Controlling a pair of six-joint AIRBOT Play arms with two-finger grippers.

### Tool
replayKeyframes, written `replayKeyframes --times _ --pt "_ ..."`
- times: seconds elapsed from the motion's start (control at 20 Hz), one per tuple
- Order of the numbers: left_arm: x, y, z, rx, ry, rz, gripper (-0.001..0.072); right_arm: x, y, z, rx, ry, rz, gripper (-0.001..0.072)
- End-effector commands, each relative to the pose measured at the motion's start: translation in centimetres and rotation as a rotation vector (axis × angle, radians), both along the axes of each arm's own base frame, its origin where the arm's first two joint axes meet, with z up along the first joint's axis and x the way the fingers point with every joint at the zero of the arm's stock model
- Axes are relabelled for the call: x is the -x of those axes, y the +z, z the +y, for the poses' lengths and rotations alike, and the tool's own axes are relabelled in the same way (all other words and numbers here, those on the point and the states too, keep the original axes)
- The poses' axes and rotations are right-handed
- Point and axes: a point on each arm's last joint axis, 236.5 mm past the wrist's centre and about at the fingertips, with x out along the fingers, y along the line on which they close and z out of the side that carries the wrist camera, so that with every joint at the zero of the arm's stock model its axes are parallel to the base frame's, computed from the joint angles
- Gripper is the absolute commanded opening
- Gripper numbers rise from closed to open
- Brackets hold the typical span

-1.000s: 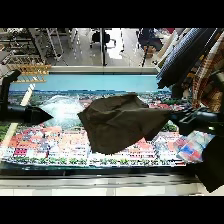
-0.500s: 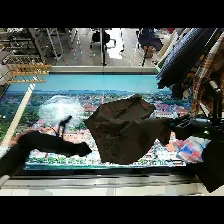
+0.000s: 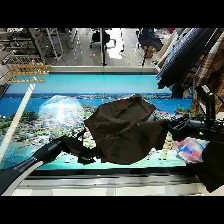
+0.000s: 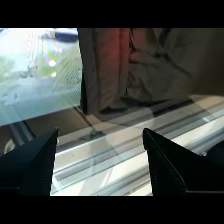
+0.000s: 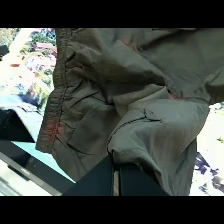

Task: Fold the clothes and pants, and hang the long-sleeved shirts on hangers.

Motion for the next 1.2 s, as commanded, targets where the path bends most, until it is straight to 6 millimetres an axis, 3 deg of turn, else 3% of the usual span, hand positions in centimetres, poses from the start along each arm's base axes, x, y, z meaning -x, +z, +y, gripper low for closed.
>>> replayKeyframes --times 0.0,0.1,0.4,0.45,0.5,0.55,0.7,0.8,0.95,1.05,1.15 --pt "-0.2 -1.6 -1.3 0.013 0.036 0.087 0.0606 -0.7 0.3 -0.2 0.031 0.022 -0.06 0.0013" --pt "-0.2 -2.3 -1.6 0.016 0.058 0.122 0.054 -1.1 0.6 -0.3 0.039 0.019 -0.085 0.0013" --pt "-1.0 -2.8 -4.2 0.027 0.022 0.126 0.0539 -1.1 0.6 -0.4 0.047 0.025 -0.091 0.0013" --pt "-0.9 -3.2 -4.8 0.024 0.007 0.129 0.0413 -1.1 0.6 -0.4 0.047 0.025 -0.09 0.0013" --pt "-0.8 -3.6 -5.2 0.019 -0.004 0.128 0.0037 -1.0 0.5 -0.3 0.047 0.027 -0.088 0.0013" --pt "-0.9 -3.8 -5.2 0.019 -0.025 0.104 0.0005 -0.9 0.5 -0.3 0.048 0.03 -0.083 0.0013" --pt "-1.2 -2.9 -4.6 0.042 -0.099 0.054 0.0003 -0.3 0.1 -0.1 0.05 0.048 -0.058 0.0013" --pt "-1.8 -1.0 -4.1 0.074 -0.152 -0.01 0.0003 0.0 -0.1 0.0 0.051 0.058 -0.044 0.0013" --pt "-2.9 3.6 -2.9 0.137 -0.236 -0.155 0.0003 0.1 -0.1 0.0 0.049 0.059 -0.04 0.0013" --pt "-2.8 7.5 -1.6 0.187 -0.297 -0.24 0.0001 0.2 0.1 0.0 0.05 0.058 -0.048 0.0012" --pt "-1.9 12.4 0.2 0.245 -0.356 -0.339 0.0001 0.3 1.7 -0.1 0.064 0.055 -0.095 0.0012"
